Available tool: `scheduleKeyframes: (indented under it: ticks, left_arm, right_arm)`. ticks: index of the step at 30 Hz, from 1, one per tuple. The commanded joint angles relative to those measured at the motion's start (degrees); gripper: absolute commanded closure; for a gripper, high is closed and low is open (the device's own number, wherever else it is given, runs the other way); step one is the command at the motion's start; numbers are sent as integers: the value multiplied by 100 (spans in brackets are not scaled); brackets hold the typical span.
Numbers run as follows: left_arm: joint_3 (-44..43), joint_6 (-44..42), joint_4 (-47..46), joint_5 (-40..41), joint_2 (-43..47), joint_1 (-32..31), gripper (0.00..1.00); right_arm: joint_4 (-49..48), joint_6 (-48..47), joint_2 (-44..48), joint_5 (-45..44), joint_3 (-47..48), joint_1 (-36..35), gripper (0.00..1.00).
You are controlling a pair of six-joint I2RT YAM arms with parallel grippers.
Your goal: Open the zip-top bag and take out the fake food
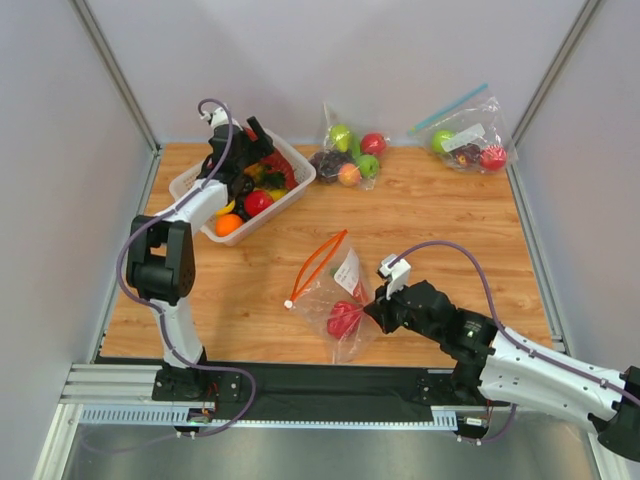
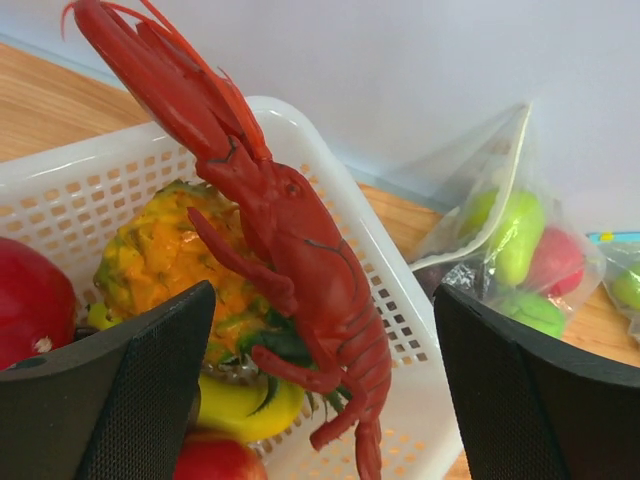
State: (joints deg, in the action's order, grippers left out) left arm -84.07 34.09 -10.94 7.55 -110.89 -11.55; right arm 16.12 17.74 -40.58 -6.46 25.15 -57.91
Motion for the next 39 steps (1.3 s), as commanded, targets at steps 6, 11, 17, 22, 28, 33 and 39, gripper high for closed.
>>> scheduleKeyframes:
  ticks: [6,11,17,22,28,33,39]
  left_arm:
    - [628,-306,-40,-79,1507,4,3]
    - [892,-473,276,1,2150,4,1]
    - [1393,-727,758,-33,3475,-5,1]
    - [1831,-1053,1401,-1113,4382,-101,8]
    - [2771,-1431,1771,-2142,5454,-1118,18]
    - [3204,-1423,1946,-2407,5692,-1859,35]
    - [3810,-1229,1938,-1986,5614,-2035,41]
  right_arm:
    - [-91,-183,41,-128,201,34,100]
    - [-171,-139,15,-84,184,43,100]
    - [-214,-130,76,-206,183,43,100]
    - [-276,-183,33,-338,227,87,100]
    - [-258,-288,6,-321,342,148,100]
    - [-180,-289,181,-216,333,148,100]
    - [-92,-288,568,-49,175,148,100]
